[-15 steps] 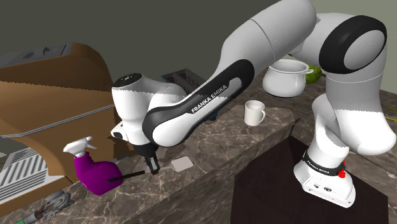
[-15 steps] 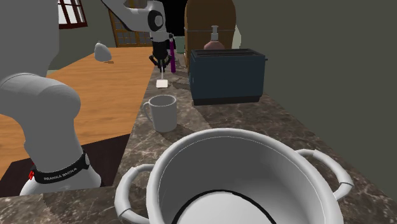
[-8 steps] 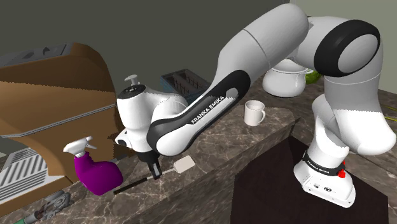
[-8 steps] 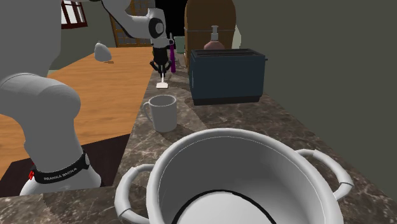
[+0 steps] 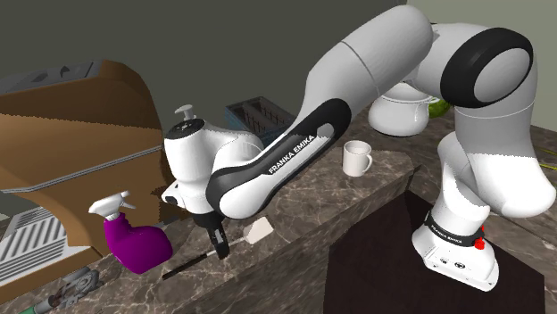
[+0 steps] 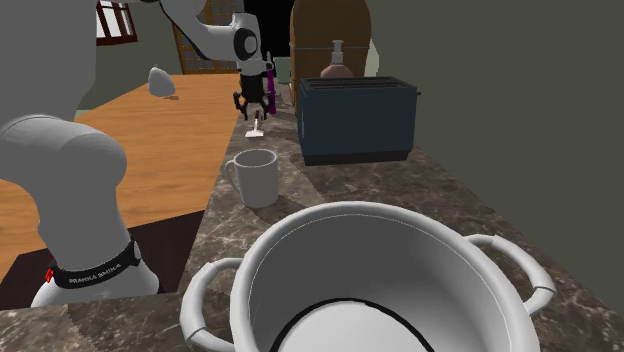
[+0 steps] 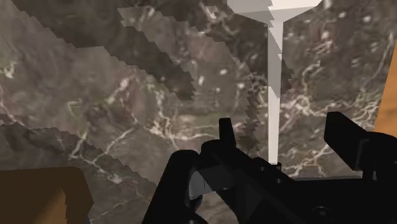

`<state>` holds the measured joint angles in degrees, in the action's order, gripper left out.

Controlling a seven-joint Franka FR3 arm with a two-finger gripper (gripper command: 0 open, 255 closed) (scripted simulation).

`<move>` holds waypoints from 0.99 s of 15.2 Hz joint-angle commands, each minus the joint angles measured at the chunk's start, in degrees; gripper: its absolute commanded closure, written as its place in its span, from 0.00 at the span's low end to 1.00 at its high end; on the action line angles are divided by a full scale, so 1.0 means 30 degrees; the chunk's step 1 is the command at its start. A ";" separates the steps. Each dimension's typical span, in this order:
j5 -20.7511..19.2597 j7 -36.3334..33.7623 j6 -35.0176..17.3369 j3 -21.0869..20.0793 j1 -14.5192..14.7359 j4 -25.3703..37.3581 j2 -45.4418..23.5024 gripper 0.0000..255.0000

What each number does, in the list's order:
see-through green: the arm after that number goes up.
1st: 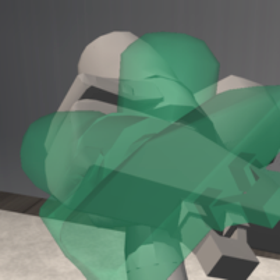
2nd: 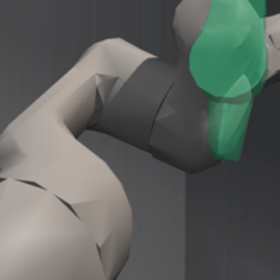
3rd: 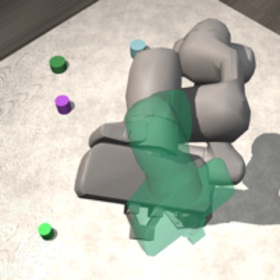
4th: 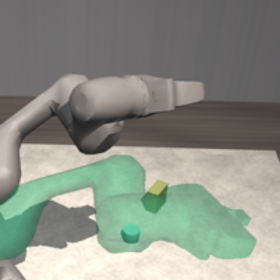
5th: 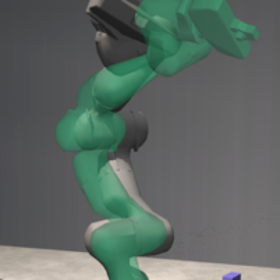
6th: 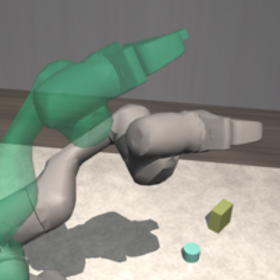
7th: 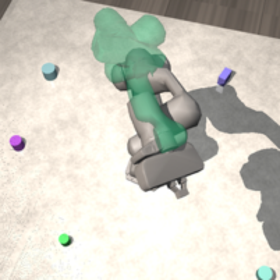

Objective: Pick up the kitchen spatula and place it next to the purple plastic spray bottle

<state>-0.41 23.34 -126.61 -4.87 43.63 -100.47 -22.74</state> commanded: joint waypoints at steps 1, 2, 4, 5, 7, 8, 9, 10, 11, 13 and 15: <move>0.0000 0.0000 0.0000 0.0000 0.0000 0.0000 0.0000 0.00; 0.0000 0.0000 0.0000 0.0000 0.0000 0.0000 0.0000 0.00; 0.0000 0.0000 0.0000 0.0000 0.0000 0.0000 0.0000 0.00; 0.0029 0.0018 0.0508 -0.0010 -0.0020 0.0187 0.0323 0.00; 0.0082 0.0051 0.1555 -0.0027 -0.0056 0.0644 0.0915 0.00; 0.0101 0.0063 0.1977 -0.0031 -0.0068 0.0855 0.1126 0.00; 0.0101 0.0063 0.1977 -0.0031 -0.0068 0.0855 0.1126 0.00; 0.0101 0.0063 0.1976 -0.0031 -0.0068 0.0852 0.1128 0.00; 0.0101 0.0063 0.1977 -0.0031 -0.0068 0.0854 0.1127 0.00; 0.0101 0.0063 0.1977 -0.0031 -0.0068 0.0855 0.1126 0.00; 0.0101 0.0063 0.1977 -0.0031 -0.0068 0.0855 0.1126 0.00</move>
<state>-0.11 23.53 -120.69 -4.96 43.42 -97.90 -19.37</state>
